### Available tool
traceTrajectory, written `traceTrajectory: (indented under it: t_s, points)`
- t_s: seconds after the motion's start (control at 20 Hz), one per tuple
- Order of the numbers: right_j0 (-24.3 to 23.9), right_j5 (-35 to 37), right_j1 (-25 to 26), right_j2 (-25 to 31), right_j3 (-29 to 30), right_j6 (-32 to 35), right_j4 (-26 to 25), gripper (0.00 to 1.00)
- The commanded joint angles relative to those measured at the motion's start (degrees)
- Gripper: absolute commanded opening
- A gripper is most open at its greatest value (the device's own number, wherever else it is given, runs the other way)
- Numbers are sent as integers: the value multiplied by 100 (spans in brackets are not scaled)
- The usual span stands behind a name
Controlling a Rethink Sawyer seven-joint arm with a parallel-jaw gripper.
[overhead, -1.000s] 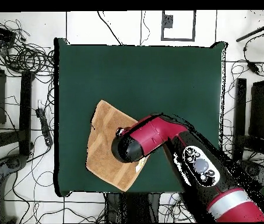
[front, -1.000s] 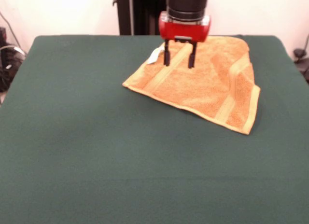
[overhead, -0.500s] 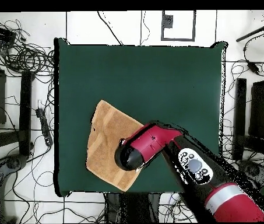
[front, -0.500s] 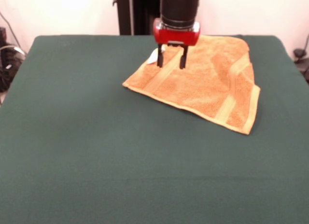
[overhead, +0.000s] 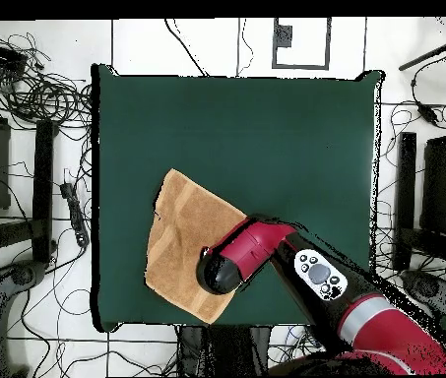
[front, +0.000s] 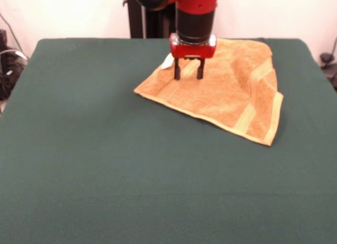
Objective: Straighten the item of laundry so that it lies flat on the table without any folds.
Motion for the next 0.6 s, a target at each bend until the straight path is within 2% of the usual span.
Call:
traceTrajectory:
  t_s: [0.05,0.45,0.6]
  points:
    - [97,-378,941,-206,22,-997,-442,100]
    - [133,-597,1194,-338,-157,-755,-594,100]
    - [328,-787,1116,-467,-185,-396,-810,100]
